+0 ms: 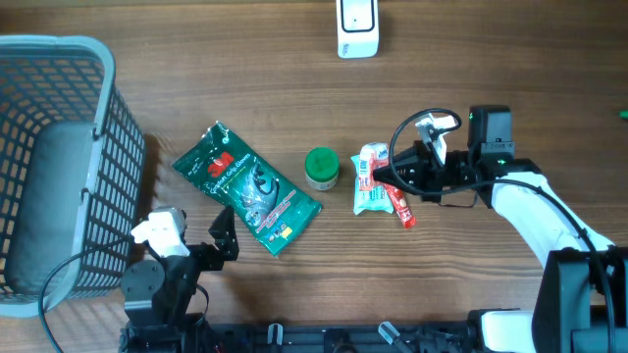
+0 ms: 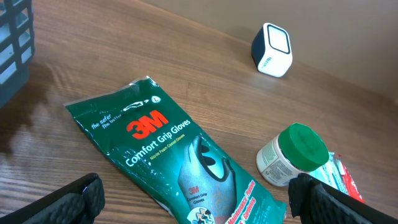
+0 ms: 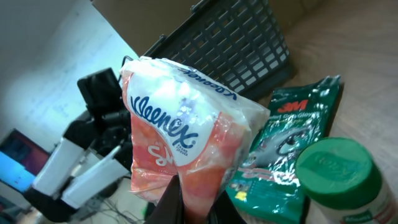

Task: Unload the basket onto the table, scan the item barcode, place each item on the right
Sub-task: 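Grasp the red Kleenex tissue pack on the table with right gripper, then lift the Kleenex pack up to the white scanner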

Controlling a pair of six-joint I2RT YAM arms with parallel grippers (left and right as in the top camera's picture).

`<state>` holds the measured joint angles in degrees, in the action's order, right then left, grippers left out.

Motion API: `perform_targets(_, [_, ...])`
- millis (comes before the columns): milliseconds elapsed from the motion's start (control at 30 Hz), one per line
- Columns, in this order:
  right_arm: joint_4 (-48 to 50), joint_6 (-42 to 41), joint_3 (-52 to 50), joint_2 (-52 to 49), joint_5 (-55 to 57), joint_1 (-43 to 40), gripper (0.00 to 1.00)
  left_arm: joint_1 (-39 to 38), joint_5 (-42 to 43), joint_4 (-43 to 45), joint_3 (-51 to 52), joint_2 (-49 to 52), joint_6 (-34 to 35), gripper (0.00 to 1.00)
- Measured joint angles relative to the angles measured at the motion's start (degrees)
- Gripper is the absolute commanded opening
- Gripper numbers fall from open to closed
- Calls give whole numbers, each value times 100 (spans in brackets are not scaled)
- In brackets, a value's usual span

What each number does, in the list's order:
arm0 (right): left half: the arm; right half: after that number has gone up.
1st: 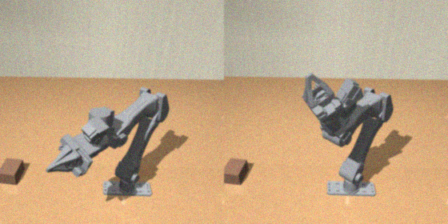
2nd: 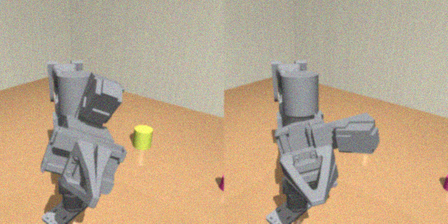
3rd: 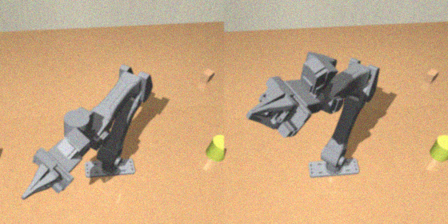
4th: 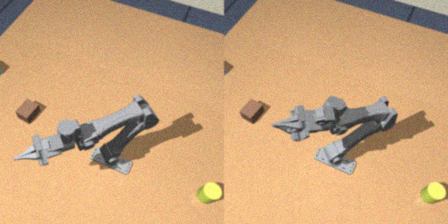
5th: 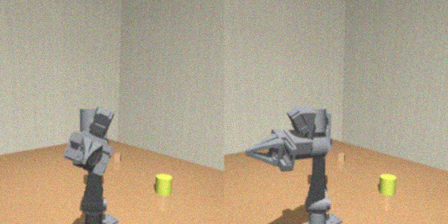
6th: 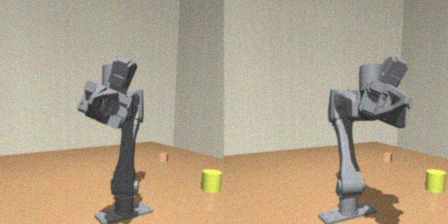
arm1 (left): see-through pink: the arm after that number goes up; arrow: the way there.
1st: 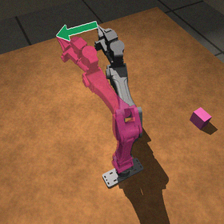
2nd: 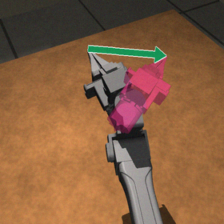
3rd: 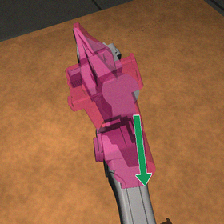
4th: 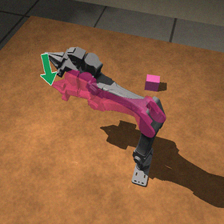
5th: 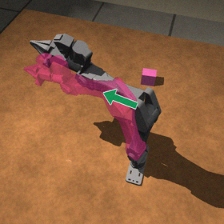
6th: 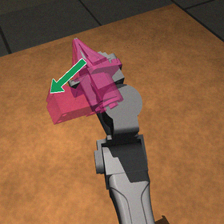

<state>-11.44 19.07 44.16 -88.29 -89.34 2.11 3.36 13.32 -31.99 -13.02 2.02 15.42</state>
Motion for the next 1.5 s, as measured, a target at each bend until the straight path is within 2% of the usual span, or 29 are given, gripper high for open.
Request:
perform_targets(100, [643, 127, -44, 0, 0, 0, 4, 2, 0, 0, 0, 0, 0, 100])
perform_targets(200, [1126, -160, -55, 0, -2, 4, 4, 0, 0, 2, 0, 0, 0, 100])
perform_targets(300, [448, -535, -52, 0, -2, 114, 4, 0, 0, 0, 0, 2, 0, 100])
perform_targets(433, [-852, -195, -323, 0, 0, 894, 4, 0, 0, 0, 2, 0, 0, 100])
perform_targets(567, [-1272, 76, -678, 0, 0, 1574, 4, 2, 0, 2, 0, 0, 0, 100])
perform_targets(733, [-1283, 162, -752, 0, 0, 1698, 4, 0, 0, 2, 0, 0, 0, 100])
perform_targets(767, [-911, 11, -774, 0, 59, 1694, 4, 2, 0, 0, 0, 0, 0, 100])
perform_targets(833, [208, -855, -828, -2, 466, 1650, 4, 0, 2, 0, 0, 0, 0, 100])
perform_targets(900, [1978, -2116, -723, -42, 667, 1462, 4, 0, 0, 7, 2, 4, 0, 100])
perform_targets(933, [3032, -2813, -608, -59, 562, 1362, 5, 0, 0, 2, 0, 2, 0, 100])
perform_targets(1033, [7108, -5292, -201, -111, 205, 1132, 4, 0, 0, 4, 0, 2, 0, 100])
perform_targets(1067, [8806, -6463, -9, -101, 70, 1062, 5, 0, 0, -4, 0, 0, 0, 100])
perform_targets(1100, [9901, -7160, 72, -50, 13, 1032, 5, 0, 2, 2, 2, 0, 0, 100])
perform_targets(1133, [10174, -7761, 94, 66, 0, 1034, 5, 0, 0, 2, 2, 0, 0, 100])
perform_targets(1167, [10142, -8046, 96, 87, 0, 1045, 5, 0, 0, 0, 2, 0, 0, 100])
perform_targets(1233, [9149, -7827, 98, 35, 0, 1045, 4, 2, 0, -2, 2, 0, 0, 100])
perform_targets(1333, [6516, -6345, 125, -138, 509, 964, 4, 0, 0, 0, 2, 0, 0, 100])
perform_targets(1433, [3700, -4301, 328, -286, 2175, 782, 4, 0, 0, 0, 2, 0, 0, 100])
perform_targets(1500, [2109, -2986, 852, -334, 3276, 750, 4, 0, 0, 0, 2, 0, 0, 100])
